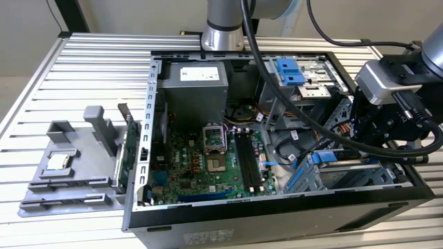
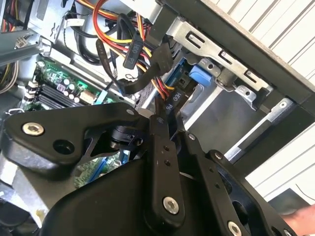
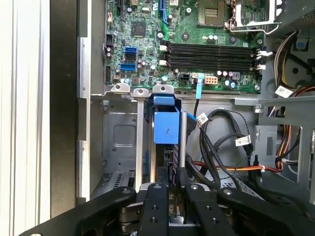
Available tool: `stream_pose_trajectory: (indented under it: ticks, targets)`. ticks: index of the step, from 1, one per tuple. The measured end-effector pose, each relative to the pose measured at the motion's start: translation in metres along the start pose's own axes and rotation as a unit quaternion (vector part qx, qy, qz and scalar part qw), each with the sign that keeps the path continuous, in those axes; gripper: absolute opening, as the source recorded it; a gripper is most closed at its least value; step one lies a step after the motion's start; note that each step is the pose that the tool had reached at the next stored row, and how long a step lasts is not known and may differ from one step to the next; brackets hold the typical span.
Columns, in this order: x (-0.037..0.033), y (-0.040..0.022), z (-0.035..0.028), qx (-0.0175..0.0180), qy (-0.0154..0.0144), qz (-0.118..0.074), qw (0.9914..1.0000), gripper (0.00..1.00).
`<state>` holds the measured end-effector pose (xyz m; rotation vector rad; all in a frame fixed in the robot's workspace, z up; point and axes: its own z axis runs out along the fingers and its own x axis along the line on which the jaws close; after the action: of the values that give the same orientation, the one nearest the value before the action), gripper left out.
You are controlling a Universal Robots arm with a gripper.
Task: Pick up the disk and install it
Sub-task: 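Insert the first disk wire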
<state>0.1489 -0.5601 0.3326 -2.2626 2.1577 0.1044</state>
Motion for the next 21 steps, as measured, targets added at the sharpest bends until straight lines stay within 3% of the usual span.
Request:
stream_pose_trajectory:
  ticks: [5, 13, 21]
  targets:
    - [0.0001, -0.0021, 0.0007, -0.0043, -0.0002, 0.0, 0.99999, 0.0]
    - [0.0003, -0.0066, 0.0046, -0.0189, -0.0005, 0.001, 0.99982, 0.0]
    - [0.0004, -0.0068, 0.0052, -0.0193, -0.001, 0.001, 0.99981, 0.0]
